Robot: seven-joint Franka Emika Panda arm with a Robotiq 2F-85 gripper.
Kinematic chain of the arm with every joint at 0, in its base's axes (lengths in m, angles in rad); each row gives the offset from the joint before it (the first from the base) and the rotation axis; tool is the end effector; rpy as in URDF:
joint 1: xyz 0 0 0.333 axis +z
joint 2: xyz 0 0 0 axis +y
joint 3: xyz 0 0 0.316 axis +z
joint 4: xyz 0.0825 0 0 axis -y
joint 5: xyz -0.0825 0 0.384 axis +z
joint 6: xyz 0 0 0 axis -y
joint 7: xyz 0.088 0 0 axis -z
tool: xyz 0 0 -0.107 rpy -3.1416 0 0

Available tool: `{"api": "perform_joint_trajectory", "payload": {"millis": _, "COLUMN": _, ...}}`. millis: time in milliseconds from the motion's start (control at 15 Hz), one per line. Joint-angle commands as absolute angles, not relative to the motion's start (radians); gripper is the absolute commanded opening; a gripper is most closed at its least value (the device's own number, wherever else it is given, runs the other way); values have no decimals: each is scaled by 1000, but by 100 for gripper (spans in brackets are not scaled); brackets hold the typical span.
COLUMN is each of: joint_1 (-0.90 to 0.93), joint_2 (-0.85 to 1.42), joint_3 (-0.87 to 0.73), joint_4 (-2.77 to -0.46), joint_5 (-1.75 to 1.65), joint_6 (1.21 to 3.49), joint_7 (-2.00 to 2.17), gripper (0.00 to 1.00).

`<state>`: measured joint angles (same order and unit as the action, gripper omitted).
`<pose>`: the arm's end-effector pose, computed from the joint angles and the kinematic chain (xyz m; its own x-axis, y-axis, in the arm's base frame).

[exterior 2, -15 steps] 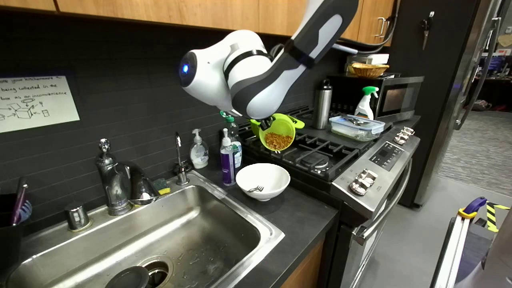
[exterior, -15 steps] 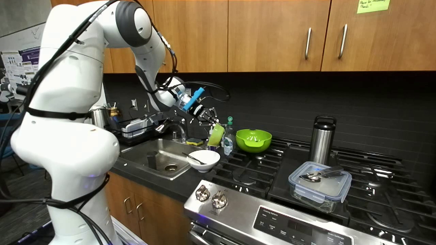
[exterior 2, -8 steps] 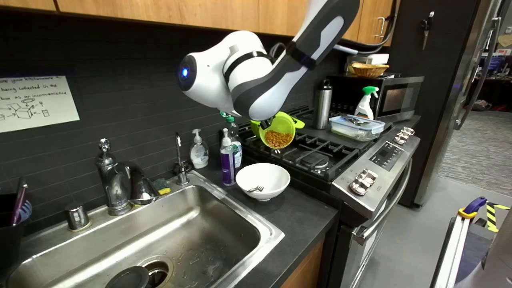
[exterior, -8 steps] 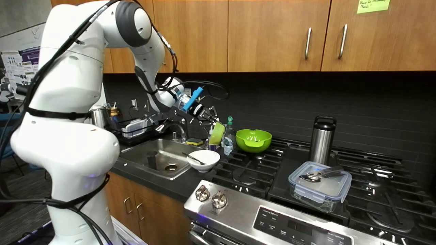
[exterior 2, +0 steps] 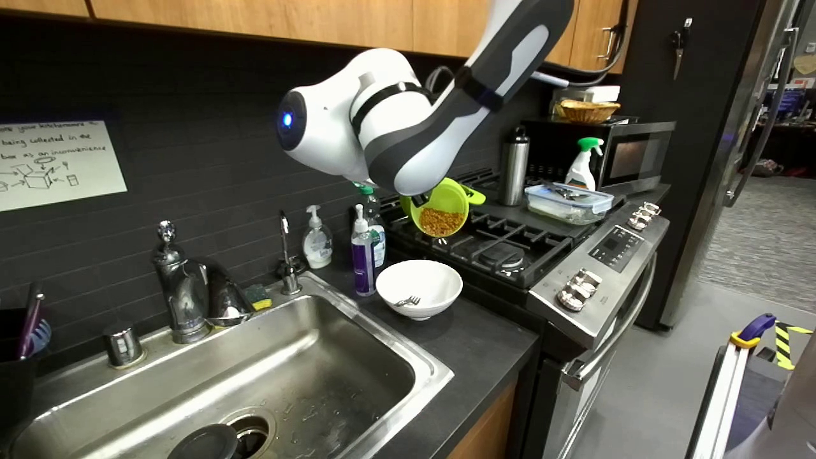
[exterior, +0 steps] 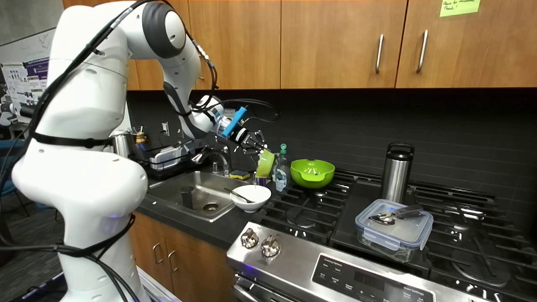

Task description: Pour some of the content of the yellow bowl into the white bowl

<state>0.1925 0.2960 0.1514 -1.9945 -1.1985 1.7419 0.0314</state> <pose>0.5670 0.1100 0.3243 0.7003 0.4284 -0.5711 0.6862 -0.1831 0.7040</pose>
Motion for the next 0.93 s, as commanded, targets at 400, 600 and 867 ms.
{"api": "perform_joint_trajectory", "payload": {"millis": 400, "joint_1": 211, "joint_2": 267, "joint_3": 167, "joint_4": -2041, "joint_5": -1265, "joint_6": 1700, "joint_7": 83, "gripper": 1}}
{"api": "perform_joint_trajectory", "payload": {"millis": 600, "joint_1": 211, "joint_2": 267, "joint_3": 171, "joint_4": -2046, "joint_5": -1275, "joint_6": 1697, "joint_7": 89, "gripper": 1}}
{"api": "perform_joint_trajectory", "payload": {"millis": 867, "joint_1": 212, "joint_2": 266, "joint_3": 174, "joint_4": -2051, "joint_5": -1293, "joint_6": 1695, "joint_7": 97, "gripper": 1}}
